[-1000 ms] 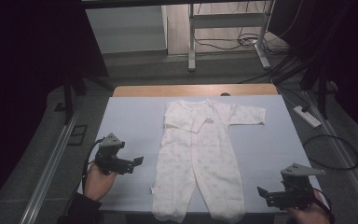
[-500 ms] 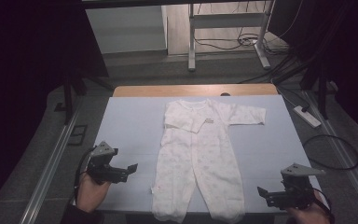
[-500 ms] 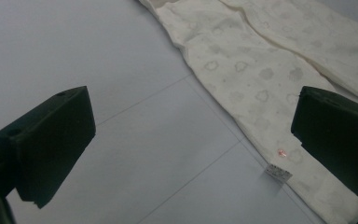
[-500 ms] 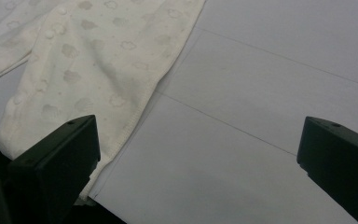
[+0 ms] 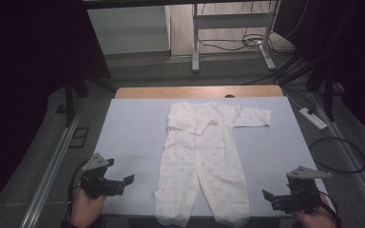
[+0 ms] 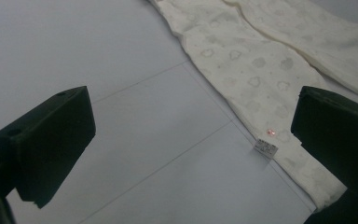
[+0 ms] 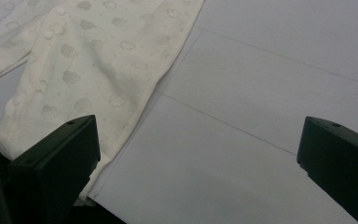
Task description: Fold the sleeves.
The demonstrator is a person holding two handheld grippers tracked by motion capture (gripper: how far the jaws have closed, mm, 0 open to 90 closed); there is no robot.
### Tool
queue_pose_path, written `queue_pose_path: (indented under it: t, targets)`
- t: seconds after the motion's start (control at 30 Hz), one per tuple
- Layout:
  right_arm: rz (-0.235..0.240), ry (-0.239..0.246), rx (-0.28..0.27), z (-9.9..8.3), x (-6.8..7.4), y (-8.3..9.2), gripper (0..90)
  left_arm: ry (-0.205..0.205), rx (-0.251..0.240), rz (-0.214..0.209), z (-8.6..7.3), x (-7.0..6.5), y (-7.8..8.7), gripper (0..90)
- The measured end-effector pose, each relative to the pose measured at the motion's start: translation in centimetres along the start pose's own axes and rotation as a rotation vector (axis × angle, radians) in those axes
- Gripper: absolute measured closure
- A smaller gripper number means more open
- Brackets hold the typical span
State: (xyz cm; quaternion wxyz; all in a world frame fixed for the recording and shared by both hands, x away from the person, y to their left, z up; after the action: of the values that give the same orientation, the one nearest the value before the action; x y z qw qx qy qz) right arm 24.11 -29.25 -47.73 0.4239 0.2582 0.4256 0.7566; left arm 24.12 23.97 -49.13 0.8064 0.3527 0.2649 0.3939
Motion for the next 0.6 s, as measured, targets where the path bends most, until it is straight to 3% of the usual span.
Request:
queue_pose_path:
  t: [0.37,0.6]
  targets:
    - [0.001,-0.001,-0.002,0.0,0.0,0.0,0.0,0.016,-0.014,0.001,-1.7,-0.2,0.8,0.0]
    - [0.000,-0.002,0.000,0.0,0.0,0.0,0.0,0.011,0.006,0.014,-2.3,-0.3,0.7,0.0]
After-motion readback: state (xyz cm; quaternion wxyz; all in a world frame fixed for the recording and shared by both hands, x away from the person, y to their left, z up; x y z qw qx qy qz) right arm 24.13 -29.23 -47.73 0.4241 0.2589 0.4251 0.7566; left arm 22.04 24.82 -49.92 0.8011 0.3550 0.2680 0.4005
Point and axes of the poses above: each handheld gripper's, and its own axes: y roughly backward along the jaws, z roughly out of its top, x roughly to its left, the point moved 3 cm from there along -y, roughly forward along the jaws, and after that the axes turned 12 degrees about x, right-handed, at the moved point
